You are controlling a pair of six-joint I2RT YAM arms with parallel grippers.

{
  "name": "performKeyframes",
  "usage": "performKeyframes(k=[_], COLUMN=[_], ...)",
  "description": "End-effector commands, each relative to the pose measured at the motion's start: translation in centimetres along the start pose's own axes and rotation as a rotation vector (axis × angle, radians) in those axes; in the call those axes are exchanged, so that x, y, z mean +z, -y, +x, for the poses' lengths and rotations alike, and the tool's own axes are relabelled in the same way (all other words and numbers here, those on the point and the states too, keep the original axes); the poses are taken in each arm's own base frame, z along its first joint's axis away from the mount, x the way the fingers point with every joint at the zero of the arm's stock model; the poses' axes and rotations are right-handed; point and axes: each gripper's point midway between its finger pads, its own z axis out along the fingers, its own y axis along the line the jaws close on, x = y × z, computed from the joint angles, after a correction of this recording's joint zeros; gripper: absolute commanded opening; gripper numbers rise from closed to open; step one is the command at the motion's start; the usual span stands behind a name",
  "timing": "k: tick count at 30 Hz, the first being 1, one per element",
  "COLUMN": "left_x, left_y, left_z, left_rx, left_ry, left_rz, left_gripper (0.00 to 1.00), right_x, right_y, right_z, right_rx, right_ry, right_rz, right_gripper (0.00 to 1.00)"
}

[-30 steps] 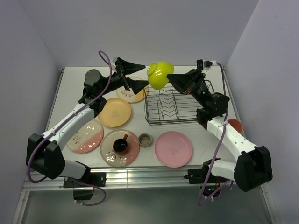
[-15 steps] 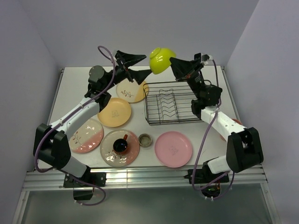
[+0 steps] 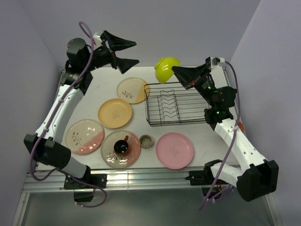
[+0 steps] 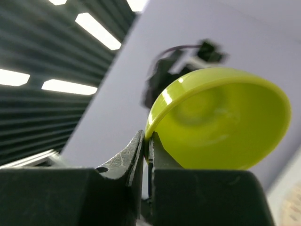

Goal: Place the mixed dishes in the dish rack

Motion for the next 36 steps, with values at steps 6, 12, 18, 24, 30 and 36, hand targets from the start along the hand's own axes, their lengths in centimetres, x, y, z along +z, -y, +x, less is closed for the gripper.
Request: performKeyframes(k=[6,12,18,24,30,36], left_x=[-5.3,-5.7,-4.9,-2.5,-0.5,1.0], left_y=[-7.1,-9.6,-9.8,-11.1,-12.0,-13.5], left_z=[-0.8,0.5,2.3,5.0,6.9,8.6], left_rx=[0.519,0.868,1.019,1.138,1.218,1.288], left_ry=[0.144,0.231,0.265,0.228,0.189,0.142], left_rz=[-0.428,-0.649,-0.651,-0.686,-0.691,-0.728], left_gripper=[0.89,0.88,0.84,0.79,0.76,0.77], right_x=[-2.8,-5.2,-8.2,-8.3,-7.5,-7.1], right_y=[8.8,11.0,13.9,13.7,12.7,12.5], right_z=[-2.1,-3.7,-2.8,-1.5,-0.7,-0.7], right_rx=[-0.027,0.057,0.194,0.234,0.302,0.302], right_ry=[0.05,0.177,0.22,0.23,0.227,0.22], right_rz=[0.706,0.976,1.182,1.213,1.219,1.241], right_gripper=[0.0,0.0,0.0,0.0,0.0,0.0])
